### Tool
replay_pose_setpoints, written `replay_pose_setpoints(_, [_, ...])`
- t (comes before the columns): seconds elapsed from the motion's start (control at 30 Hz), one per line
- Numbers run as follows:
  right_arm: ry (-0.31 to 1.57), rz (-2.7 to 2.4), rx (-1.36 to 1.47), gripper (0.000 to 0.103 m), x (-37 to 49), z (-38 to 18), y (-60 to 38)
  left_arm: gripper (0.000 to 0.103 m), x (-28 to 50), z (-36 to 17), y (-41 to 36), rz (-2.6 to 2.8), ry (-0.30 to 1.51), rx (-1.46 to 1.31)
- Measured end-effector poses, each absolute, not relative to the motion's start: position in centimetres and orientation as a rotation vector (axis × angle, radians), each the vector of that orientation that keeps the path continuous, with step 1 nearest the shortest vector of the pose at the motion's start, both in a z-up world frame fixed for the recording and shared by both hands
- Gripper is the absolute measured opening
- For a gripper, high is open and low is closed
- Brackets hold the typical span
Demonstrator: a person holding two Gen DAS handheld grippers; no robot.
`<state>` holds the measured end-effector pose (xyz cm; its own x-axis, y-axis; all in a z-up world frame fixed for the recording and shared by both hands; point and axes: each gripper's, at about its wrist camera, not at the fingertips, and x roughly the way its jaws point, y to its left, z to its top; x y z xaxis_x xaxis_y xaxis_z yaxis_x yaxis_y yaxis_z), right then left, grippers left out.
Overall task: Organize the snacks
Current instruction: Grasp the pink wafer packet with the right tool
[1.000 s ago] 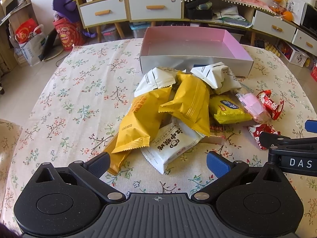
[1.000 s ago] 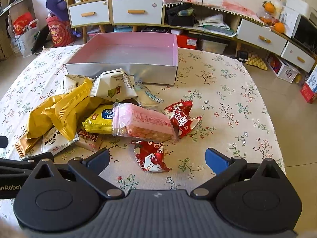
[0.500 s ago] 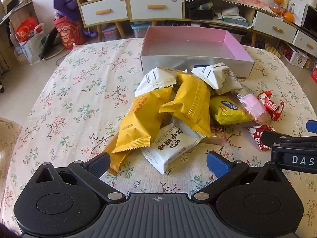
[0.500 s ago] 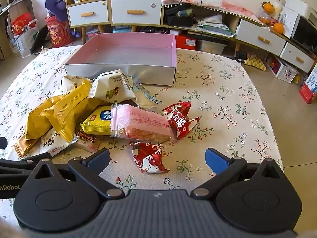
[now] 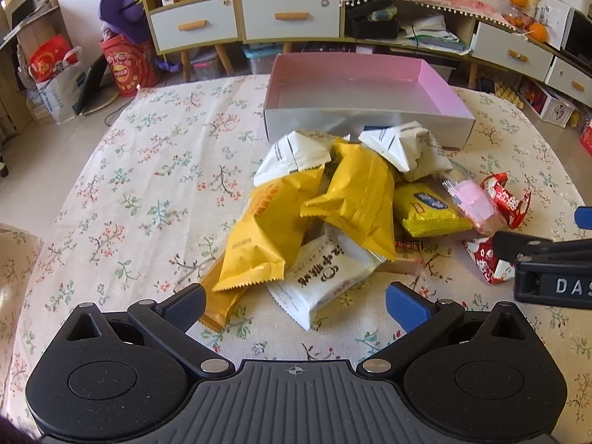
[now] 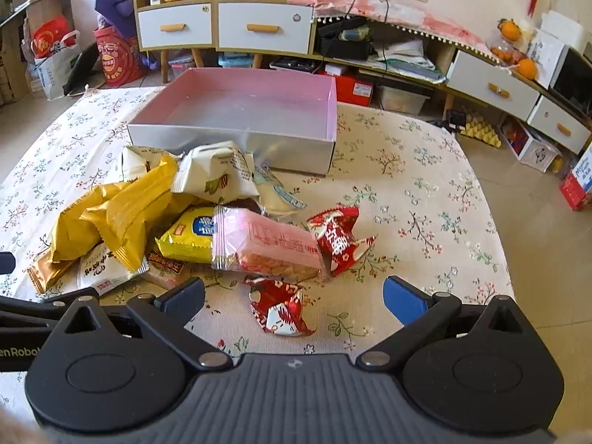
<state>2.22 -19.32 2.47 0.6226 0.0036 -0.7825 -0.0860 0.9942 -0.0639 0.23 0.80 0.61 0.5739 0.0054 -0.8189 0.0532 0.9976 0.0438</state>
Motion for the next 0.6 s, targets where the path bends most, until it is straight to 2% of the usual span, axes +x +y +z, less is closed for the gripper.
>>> replay_pose_setpoints(0.27, [0.891,0.106,-0.148,0.103,3.3,3.4,-19.3,0.103,1.3,2.1,0.5,-0.011,0.903,0.122])
replay_pose_setpoints(0.6, [0.897,0.118,-0.065,0.103,4.9,4.1,-21.0,0.103,2.7,2.2,-0.7,-0.007,0.910,0.178])
